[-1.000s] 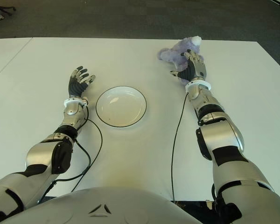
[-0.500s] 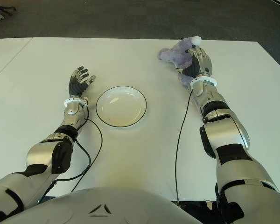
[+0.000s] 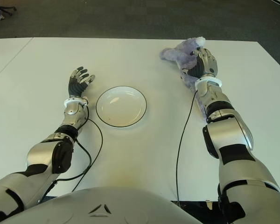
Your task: Put the doll into the plate.
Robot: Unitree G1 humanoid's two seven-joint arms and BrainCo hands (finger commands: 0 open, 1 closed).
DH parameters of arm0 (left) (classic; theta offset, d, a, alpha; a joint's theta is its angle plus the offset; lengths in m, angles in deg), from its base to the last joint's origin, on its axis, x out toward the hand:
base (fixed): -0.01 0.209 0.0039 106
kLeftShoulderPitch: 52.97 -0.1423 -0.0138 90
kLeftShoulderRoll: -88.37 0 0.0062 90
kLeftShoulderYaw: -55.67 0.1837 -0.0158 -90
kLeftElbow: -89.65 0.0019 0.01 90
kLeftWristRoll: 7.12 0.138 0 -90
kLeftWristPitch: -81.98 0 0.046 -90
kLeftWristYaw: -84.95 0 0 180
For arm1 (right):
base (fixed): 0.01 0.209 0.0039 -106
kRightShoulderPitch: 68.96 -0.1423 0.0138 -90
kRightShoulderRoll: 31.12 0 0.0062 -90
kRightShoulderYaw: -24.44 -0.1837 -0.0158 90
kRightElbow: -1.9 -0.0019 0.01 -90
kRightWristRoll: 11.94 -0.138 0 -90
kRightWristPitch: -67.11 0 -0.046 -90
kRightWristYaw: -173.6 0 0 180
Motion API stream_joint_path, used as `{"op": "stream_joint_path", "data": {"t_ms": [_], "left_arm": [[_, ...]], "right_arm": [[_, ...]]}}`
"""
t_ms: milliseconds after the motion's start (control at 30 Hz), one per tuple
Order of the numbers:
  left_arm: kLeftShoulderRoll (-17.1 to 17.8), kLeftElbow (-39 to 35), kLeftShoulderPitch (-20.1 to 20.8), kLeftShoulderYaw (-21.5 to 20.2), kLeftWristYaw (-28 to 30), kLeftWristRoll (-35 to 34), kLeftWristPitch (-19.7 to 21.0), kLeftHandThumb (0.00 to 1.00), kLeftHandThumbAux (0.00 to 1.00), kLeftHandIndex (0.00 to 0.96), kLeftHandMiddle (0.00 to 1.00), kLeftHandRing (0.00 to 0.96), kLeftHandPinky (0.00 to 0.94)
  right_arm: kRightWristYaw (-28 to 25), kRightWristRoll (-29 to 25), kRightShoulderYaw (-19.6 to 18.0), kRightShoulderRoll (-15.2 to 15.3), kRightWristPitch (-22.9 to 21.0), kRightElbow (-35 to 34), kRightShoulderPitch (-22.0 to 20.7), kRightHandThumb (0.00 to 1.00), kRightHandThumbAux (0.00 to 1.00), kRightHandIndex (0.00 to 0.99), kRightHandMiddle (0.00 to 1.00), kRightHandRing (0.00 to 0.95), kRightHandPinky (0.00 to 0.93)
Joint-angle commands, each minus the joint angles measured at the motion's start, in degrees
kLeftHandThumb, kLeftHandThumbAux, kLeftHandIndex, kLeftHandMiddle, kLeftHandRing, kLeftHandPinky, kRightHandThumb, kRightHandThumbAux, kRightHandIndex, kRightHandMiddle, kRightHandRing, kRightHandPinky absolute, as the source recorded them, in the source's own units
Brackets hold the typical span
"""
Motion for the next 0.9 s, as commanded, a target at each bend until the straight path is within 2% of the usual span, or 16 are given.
{"op": "stream_joint_path", "data": {"t_ms": [33, 133, 200, 267, 400, 533, 900], "left_arm": [[-4.2, 6.9, -9.7, -0.3, 0.5, -0.5, 7.2, 0.099, 0.82, 0.2, 0.234, 0.251, 0.302], [-4.3, 6.9, -9.8, -0.2, 0.5, -0.5, 7.0, 0.092, 0.819, 0.202, 0.236, 0.253, 0.296], [-4.3, 6.8, -9.9, -0.2, 0.7, -0.5, 6.9, 0.07, 0.818, 0.204, 0.236, 0.243, 0.263], [-4.1, 6.9, -9.8, -0.3, 0.8, -0.6, 7.5, 0.061, 0.81, 0.205, 0.239, 0.247, 0.269], [-3.7, 7.1, -9.6, -1.0, 1.3, -1.0, 8.2, 0.038, 0.8, 0.209, 0.238, 0.241, 0.256], [-4.9, 6.7, -10.3, -0.6, 0.7, -0.8, 6.0, 0.013, 0.8, 0.214, 0.236, 0.239, 0.281], [-4.0, 6.9, -9.7, -1.0, 1.0, -1.0, 8.5, 0.0, 0.768, 0.212, 0.252, 0.258, 0.286]], "right_arm": [[-1.8, -0.1, -0.2, 0.8, -0.5, 1.0, 2.0, 0.289, 0.76, 0.226, 0.082, 0.021, 0.019], [-2.2, -0.3, -0.4, 1.1, -0.4, 1.2, 2.6, 0.292, 0.761, 0.228, 0.083, 0.026, 0.034], [-2.6, -0.5, -0.6, 1.4, -0.5, 1.4, 3.5, 0.311, 0.764, 0.242, 0.099, 0.062, 0.101], [-3.0, -0.8, -0.9, 1.7, -0.6, 1.6, 4.0, 0.319, 0.763, 0.246, 0.105, 0.073, 0.114], [-3.8, -2.0, -2.1, 1.9, -0.4, 1.7, 5.7, 0.338, 0.757, 0.252, 0.11, 0.084, 0.125], [-3.6, -2.7, -3.1, 1.2, -0.3, 1.8, 8.0, 0.346, 0.757, 0.267, 0.115, 0.095, 0.135], [-2.2, -4.4, -5.2, -1.5, -0.3, 1.6, 11.6, 0.365, 0.771, 0.311, 0.147, 0.117, 0.133]]}}
